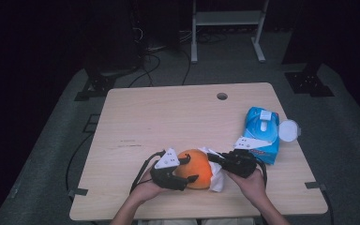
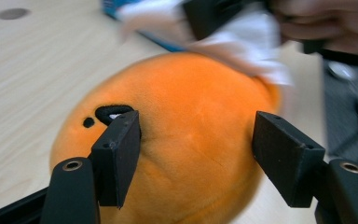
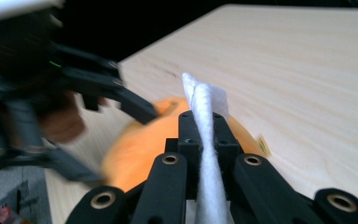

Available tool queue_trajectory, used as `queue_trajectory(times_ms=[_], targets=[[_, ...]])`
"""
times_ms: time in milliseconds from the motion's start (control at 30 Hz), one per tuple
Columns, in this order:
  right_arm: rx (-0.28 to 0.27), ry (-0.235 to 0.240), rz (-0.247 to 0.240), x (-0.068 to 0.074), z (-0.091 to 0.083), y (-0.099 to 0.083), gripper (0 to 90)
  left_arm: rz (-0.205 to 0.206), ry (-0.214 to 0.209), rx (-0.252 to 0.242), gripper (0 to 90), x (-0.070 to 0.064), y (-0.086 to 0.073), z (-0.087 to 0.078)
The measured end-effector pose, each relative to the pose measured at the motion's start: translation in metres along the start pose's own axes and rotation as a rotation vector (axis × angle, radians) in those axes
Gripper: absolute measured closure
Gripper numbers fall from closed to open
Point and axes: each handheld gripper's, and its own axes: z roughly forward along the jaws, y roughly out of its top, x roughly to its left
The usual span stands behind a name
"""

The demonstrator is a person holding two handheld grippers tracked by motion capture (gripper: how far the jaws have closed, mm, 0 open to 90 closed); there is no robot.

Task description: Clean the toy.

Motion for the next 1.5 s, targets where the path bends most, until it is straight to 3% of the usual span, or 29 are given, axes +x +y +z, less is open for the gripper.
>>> queue_trajectory(times_ms=[67,133,200,267,400,567,667,767,833,967,1033,1100,1200,1267,1333,1400,1500], targets=[[0.035,-0.001,0.001,0.0,0.005,-0.008,85.2,0.008,-0.022,-0.036,31.2,-0.001,0.004,-0.005],[0.048,0.006,-0.006,0.003,0.007,-0.014,85.2,0.005,0.022,-0.079,27.1,0.001,0.008,-0.006],[0.048,0.035,-0.01,0.008,0.008,-0.018,85.2,-0.008,0.073,-0.067,25.7,0.005,0.007,-0.001],[0.051,0.041,-0.032,0.013,0.008,-0.017,85.1,-0.019,0.087,-0.019,26.1,0.008,0.001,0.006],[0.055,0.037,-0.023,0.009,0.01,-0.015,85.0,-0.02,0.064,0.01,28.9,0.008,-0.005,0.005],[0.039,-0.011,0.007,-0.002,0.005,-0.018,85.0,-0.016,0.033,0.038,29.9,0.008,-0.007,0.001],[0.034,0.014,-0.001,0.008,0.003,-0.018,84.9,-0.004,0.039,0.046,29.9,0.007,-0.007,0.002],[0.039,0.058,-0.049,0.021,0.006,-0.015,84.8,-0.002,0.037,0.055,29.9,0.008,-0.008,0.0],[0.049,0.046,-0.066,0.021,0.007,-0.015,84.8,0.0,0.034,0.055,29.9,0.008,-0.009,-0.002],[0.043,0.005,-0.017,0.005,0.002,-0.022,84.9,-0.004,0.028,0.053,30.2,0.008,-0.01,-0.001],[0.044,0.004,-0.029,0.009,0.0,-0.023,84.9,0.004,0.022,0.063,30.1,0.007,-0.009,0.001],[0.038,0.034,-0.042,0.019,0.003,-0.021,84.8,0.002,0.018,0.065,30.1,0.006,-0.009,0.002],[0.04,0.048,-0.072,0.025,0.016,-0.015,84.8,0.0,0.03,0.081,30.1,0.006,-0.01,0.001],[0.04,0.044,-0.064,0.021,0.021,-0.011,84.8,-0.007,0.029,0.073,30.3,0.006,-0.011,0.0],[0.039,0.007,-0.068,0.013,0.021,-0.01,84.6,-0.01,0.025,0.067,30.7,0.006,-0.012,0.0],[0.032,-0.005,-0.04,0.006,0.015,-0.013,84.6,-0.006,0.02,0.065,30.7,0.007,-0.012,0.0],[0.035,-0.015,-0.035,0.006,0.005,-0.019,84.4,-0.01,0.014,0.061,30.9,0.007,-0.012,0.0]])
